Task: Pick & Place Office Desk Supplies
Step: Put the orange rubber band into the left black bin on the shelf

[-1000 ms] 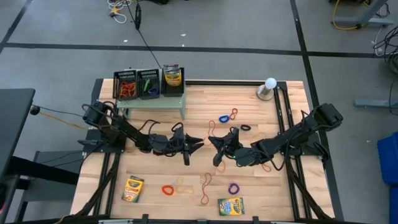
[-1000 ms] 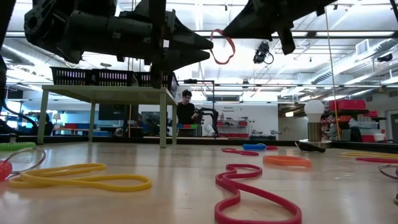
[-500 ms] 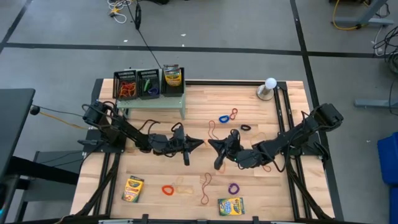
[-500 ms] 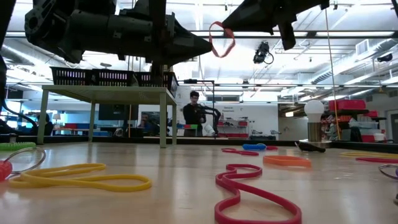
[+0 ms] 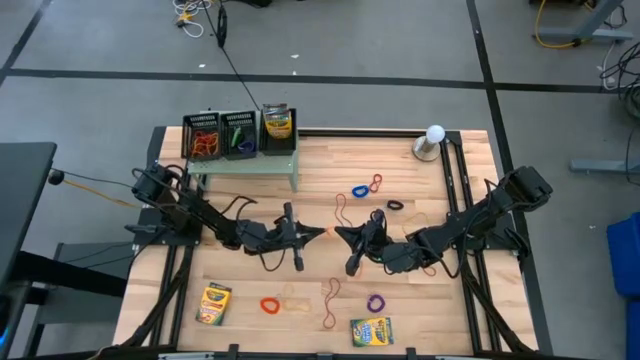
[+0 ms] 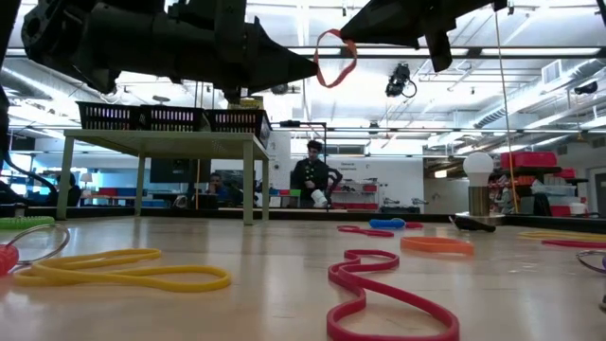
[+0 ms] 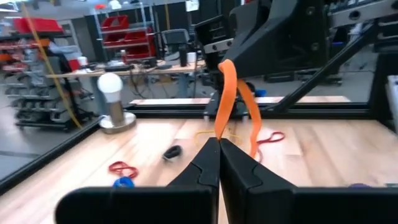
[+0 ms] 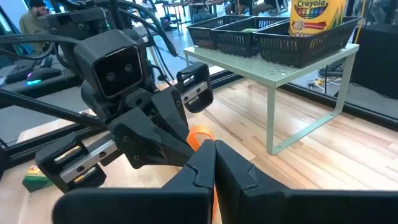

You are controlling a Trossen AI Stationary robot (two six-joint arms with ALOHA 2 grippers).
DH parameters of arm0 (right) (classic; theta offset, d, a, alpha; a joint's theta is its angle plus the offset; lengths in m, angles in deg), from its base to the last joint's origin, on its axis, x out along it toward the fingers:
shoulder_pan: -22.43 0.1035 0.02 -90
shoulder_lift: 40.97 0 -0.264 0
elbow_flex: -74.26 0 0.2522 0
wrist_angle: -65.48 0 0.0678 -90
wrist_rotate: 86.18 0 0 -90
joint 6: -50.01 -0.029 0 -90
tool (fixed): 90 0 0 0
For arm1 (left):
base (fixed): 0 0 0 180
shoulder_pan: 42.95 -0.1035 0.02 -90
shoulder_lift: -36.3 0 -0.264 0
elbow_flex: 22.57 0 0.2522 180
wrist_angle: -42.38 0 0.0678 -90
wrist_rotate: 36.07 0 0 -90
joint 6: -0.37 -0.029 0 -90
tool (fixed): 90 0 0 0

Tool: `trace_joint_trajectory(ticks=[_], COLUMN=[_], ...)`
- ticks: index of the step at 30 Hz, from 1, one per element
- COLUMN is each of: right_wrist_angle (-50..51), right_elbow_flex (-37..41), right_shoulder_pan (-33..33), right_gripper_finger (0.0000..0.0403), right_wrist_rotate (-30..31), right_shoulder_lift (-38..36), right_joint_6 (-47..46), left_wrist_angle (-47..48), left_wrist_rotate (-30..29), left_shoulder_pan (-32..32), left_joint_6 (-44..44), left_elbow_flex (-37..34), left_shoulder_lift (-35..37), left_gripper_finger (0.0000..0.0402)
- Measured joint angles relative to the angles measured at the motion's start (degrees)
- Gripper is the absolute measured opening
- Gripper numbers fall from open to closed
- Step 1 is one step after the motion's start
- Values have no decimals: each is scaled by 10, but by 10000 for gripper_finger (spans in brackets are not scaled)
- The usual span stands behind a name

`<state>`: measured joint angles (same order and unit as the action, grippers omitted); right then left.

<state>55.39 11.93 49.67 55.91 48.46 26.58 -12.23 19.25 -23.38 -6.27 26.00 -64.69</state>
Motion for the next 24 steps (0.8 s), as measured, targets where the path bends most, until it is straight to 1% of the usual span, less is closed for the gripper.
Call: trace_joint_trajectory(ticks=[2, 5, 7, 10, 12, 15, 17, 18, 22, 24], right_wrist_angle=[0, 0, 0, -4, -4, -4, -7, -9, -15, -16], right_elbow_flex=[0, 0, 0, 0, 0, 0, 0, 0, 0, 0], right_shoulder_pan=[0, 0, 0, 0, 0, 0, 0, 0, 0, 0], right_gripper_finger=[7, 7, 7, 7, 7, 7, 7, 7, 7, 9], right_wrist_rotate=[0, 0, -3, -9, -11, -11, -13, -16, -25, -21], right_shoulder_lift=[0, 0, 0, 0, 0, 0, 0, 0, 0, 0], right_joint_6=[4, 14, 16, 19, 19, 19, 19, 19, 18, 17], left_wrist_angle=[1, 3, 3, 5, 13, 42, 62, 71, 83, 92], left_wrist_rotate=[-2, 1, 9, 34, 38, 37, 31, 25, -8, -29], left_shoulder_pan=[0, -1, 0, -1, 0, -2, -2, -2, -1, 0], left_joint_6=[1, 28, 47, 78, 90, 93, 92, 90, 82, 81], left_elbow_flex=[0, 0, 0, 2, 11, 29, 40, 44, 46, 42], left_shoulder_lift=[0, 0, 0, 0, 0, 0, 0, 0, 1, 12], left_gripper_finger=[4, 10, 28, 66, 90, 105, 97, 87, 18, 9])
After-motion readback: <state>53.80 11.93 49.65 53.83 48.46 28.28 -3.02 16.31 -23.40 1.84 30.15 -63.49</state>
